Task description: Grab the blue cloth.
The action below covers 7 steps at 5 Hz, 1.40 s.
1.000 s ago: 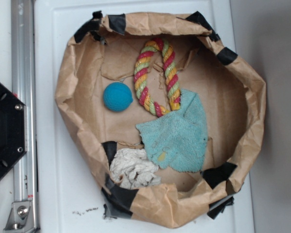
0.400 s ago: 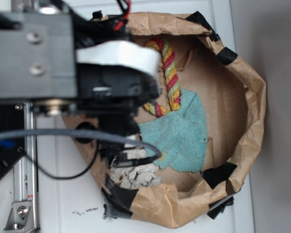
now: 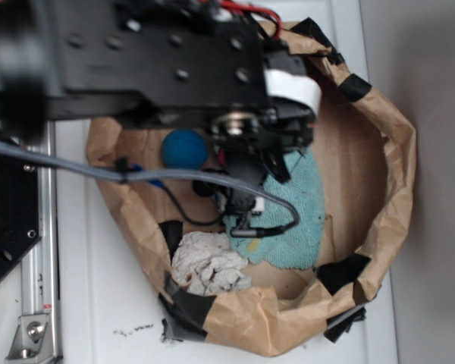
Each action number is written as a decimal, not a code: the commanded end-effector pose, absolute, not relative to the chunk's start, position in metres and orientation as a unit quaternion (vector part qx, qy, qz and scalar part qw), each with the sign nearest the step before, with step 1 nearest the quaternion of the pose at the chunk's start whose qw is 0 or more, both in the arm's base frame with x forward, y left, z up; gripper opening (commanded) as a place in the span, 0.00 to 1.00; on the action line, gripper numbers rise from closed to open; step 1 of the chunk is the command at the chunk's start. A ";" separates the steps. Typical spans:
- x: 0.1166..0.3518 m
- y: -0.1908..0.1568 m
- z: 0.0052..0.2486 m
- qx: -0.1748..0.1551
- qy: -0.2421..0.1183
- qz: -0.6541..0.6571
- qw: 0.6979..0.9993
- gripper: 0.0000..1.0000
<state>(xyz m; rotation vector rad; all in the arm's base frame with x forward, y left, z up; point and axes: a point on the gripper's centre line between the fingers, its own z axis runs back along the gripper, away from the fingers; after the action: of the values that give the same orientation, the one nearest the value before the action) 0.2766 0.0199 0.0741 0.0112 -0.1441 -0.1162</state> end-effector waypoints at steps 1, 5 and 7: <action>0.318 -0.012 0.034 0.004 -0.127 -0.156 0.979 1.00; 0.308 -0.025 0.025 -0.052 -0.126 -0.162 0.977 0.00; 0.312 -0.023 0.027 -0.040 -0.124 -0.150 0.980 0.00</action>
<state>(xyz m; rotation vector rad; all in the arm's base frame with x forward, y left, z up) 0.3071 -0.0168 0.0204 -0.0886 -0.2218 -0.2987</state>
